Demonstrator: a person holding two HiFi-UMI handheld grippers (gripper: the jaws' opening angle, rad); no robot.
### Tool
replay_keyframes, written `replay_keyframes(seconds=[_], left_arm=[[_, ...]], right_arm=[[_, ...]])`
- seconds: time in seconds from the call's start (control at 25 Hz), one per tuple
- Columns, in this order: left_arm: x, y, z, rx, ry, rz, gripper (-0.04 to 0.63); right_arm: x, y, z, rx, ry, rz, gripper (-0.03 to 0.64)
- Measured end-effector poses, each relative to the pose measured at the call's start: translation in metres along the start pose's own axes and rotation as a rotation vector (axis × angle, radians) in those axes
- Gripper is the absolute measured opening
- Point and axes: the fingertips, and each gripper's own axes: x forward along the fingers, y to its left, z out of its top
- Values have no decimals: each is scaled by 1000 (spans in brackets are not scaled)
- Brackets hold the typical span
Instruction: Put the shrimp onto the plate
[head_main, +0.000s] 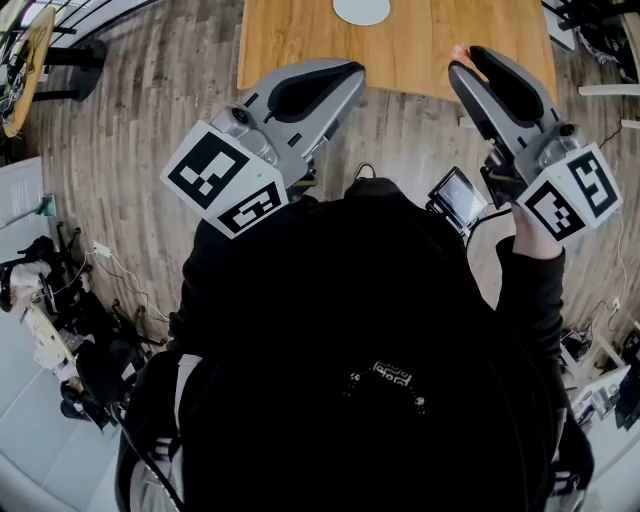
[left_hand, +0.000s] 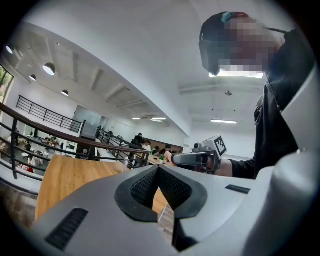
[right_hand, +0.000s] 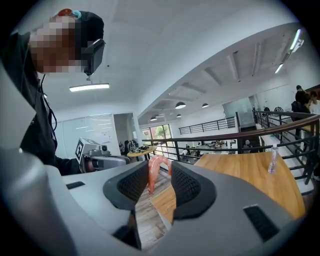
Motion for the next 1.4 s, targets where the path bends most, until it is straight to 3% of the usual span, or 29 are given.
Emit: replay_keyframes(seconds=[0.16,0.56,1.04,1.4], left_arm=[[18,3,0,21,26,-12,6],[27,22,-16,-54,65,13,5],[34,101,34,-5,14,-51,5],[46,160,46,13,38,-109,5]], right_arm=[[-2,-24,-7,37,-2,-8,153],[8,-50,-9,55,42,-2,153],[69,-66,47,-5,14,-72,153],[126,-79,65,-18,16,-114,153]])
